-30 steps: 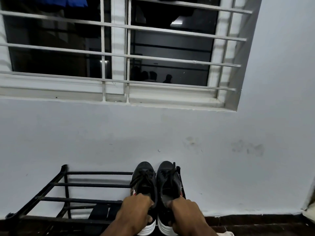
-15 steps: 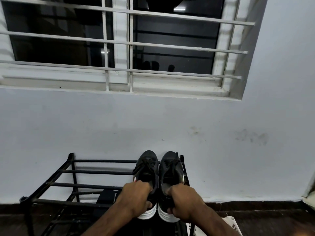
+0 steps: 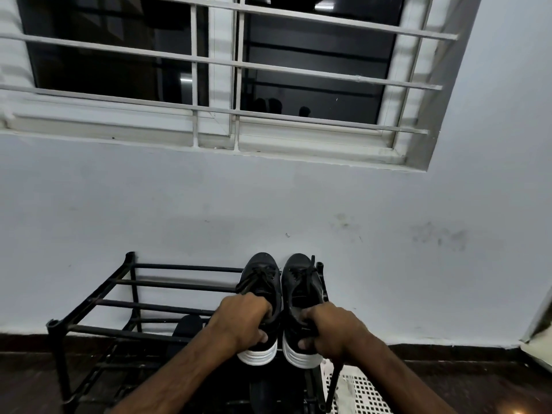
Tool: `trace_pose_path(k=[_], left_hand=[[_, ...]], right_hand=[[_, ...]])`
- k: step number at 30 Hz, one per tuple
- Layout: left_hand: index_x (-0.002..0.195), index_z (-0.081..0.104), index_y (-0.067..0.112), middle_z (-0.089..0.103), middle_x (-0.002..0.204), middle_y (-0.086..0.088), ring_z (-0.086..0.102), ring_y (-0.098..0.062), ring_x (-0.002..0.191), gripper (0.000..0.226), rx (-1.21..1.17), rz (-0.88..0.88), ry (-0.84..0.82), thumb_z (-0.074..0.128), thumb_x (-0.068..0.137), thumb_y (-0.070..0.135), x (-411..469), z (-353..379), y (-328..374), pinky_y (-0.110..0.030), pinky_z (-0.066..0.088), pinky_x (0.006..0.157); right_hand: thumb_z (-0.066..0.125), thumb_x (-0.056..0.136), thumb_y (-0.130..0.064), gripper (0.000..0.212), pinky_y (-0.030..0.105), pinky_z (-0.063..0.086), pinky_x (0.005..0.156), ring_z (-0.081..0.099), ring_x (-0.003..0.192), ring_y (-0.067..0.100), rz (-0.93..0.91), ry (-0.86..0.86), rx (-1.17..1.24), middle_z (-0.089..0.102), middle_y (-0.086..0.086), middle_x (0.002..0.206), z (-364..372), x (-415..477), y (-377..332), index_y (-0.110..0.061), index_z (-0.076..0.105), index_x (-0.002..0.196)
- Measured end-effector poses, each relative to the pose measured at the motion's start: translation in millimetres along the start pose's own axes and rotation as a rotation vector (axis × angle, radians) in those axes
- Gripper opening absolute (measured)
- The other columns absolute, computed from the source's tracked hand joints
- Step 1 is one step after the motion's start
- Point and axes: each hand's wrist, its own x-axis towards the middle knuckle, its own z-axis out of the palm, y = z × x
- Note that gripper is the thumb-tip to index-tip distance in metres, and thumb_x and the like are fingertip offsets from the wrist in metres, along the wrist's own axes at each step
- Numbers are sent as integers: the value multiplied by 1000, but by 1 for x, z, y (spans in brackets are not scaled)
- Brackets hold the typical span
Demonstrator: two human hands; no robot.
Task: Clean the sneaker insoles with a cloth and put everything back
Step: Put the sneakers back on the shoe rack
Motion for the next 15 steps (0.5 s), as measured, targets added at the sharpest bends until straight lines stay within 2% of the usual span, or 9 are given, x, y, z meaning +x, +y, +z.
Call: trace_pose_path(k=[3, 7, 10, 13, 15], left_hand=[[115, 63, 28, 66, 118, -2, 61, -28, 113, 34, 15, 20, 35, 70, 85, 42, -4, -7, -4, -34, 46, 88], [117, 63, 32, 68, 116, 2, 62, -24, 112, 33, -14, 44, 96, 63, 89, 49, -17, -20, -14, -33, 47, 88], [114, 64, 34, 69, 115, 7, 62, -21, 110, 31, -66, 9, 194, 57, 90, 52, -35, -32, -34, -34, 49, 89], [108, 67, 32, 70, 112, 9, 63, -19, 109, 28, -35, -67, 215, 56, 91, 51, -67, -43, -63, -34, 49, 88], [104, 70, 31, 72, 108, 8, 64, -18, 106, 27, -27, -104, 235, 57, 91, 51, -86, -52, -78, -32, 50, 85]], right_hand=[[65, 83, -49, 29, 30, 40, 73, 62, 101, 24, -35, 42, -14, 59, -6, 100, -7, -5, -3, -34, 58, 106], [62, 85, -54, 44, 33, 44, 83, 61, 109, 27, -41, 82, -130, 62, 2, 120, -16, -11, -17, -28, 54, 120], [57, 88, -59, 55, 35, 46, 84, 61, 111, 32, -42, 232, -267, 60, 8, 124, -36, -15, -43, -21, 49, 126], [51, 93, -56, 43, 36, 47, 80, 62, 108, 30, -134, 413, -247, 62, 7, 118, -50, -14, -90, -19, 55, 116], [50, 94, -55, 40, 35, 47, 80, 61, 107, 29, -208, 410, -232, 63, 6, 115, -47, -9, -120, -21, 59, 112]])
